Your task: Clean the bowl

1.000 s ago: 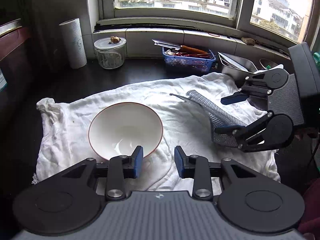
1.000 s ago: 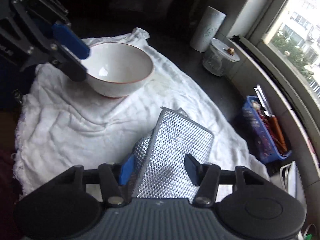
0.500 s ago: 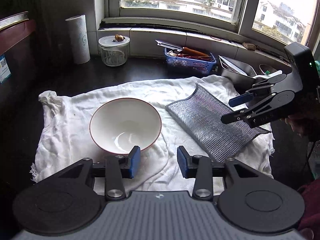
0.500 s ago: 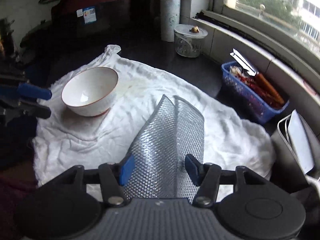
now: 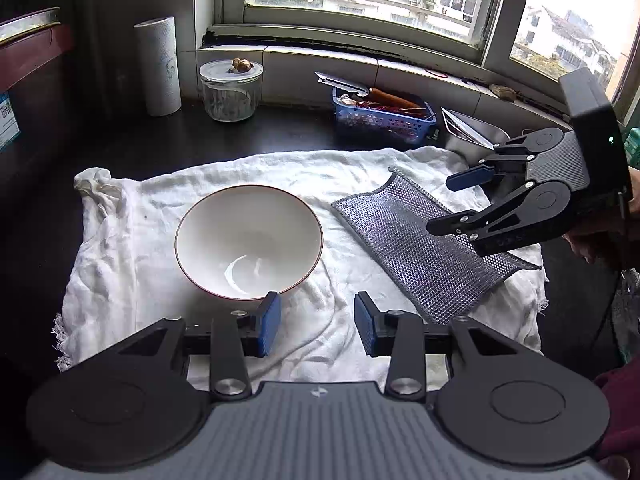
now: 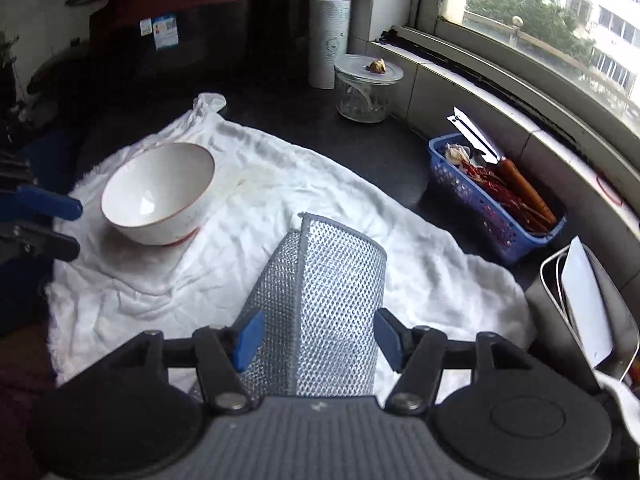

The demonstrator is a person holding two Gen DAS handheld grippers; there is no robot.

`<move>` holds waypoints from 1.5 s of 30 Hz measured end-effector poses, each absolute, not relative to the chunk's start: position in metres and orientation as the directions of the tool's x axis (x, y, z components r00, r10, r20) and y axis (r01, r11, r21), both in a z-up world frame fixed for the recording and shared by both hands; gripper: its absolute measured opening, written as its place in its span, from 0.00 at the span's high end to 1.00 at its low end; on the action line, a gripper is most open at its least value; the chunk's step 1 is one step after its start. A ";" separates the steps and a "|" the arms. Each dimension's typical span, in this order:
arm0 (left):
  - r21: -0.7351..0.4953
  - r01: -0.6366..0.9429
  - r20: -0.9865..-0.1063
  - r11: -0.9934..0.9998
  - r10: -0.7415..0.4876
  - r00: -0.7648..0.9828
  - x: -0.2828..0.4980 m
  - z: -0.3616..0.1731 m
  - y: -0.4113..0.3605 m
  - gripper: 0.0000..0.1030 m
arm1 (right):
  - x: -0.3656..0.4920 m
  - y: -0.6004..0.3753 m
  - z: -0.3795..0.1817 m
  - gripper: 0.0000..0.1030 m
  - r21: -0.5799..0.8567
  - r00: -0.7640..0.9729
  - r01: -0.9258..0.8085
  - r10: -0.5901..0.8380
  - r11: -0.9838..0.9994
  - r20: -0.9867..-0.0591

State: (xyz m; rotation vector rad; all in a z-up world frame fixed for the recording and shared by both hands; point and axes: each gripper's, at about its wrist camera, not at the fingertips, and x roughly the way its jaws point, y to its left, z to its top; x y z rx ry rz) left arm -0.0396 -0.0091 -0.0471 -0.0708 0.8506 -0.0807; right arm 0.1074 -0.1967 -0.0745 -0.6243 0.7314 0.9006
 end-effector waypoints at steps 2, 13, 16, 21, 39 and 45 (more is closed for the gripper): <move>-0.092 0.042 -0.747 0.995 -0.097 0.658 -0.040 -0.047 -0.009 0.63 | 0.105 -0.190 -0.082 0.62 -0.262 0.455 -0.861 0.433 0.435 -0.778; -0.115 0.020 -0.744 0.993 -0.100 0.661 -0.041 -0.049 -0.005 0.63 | 0.122 -0.219 -0.024 0.99 -0.365 0.655 -0.737 0.467 0.569 -0.595; -0.118 0.016 -0.742 0.993 -0.099 0.663 -0.043 -0.048 -0.004 0.63 | 0.115 -0.219 0.012 0.99 -0.435 0.734 -0.676 0.492 0.595 -0.469; -0.130 0.001 -0.739 0.992 -0.098 0.666 -0.046 -0.048 -0.002 0.63 | 0.085 -0.193 0.004 0.99 -0.481 0.627 -0.776 0.587 0.409 -0.512; -0.178 -0.059 -0.713 0.982 -0.088 0.696 -0.046 -0.036 0.009 0.45 | 0.050 -0.159 -0.091 0.29 -0.124 0.260 -0.953 0.541 0.275 -0.800; -0.049 -0.124 -0.693 0.991 0.056 0.718 -0.042 -0.022 0.004 0.44 | 0.051 -0.168 -0.056 0.04 -0.014 0.331 -0.860 0.539 0.509 -0.775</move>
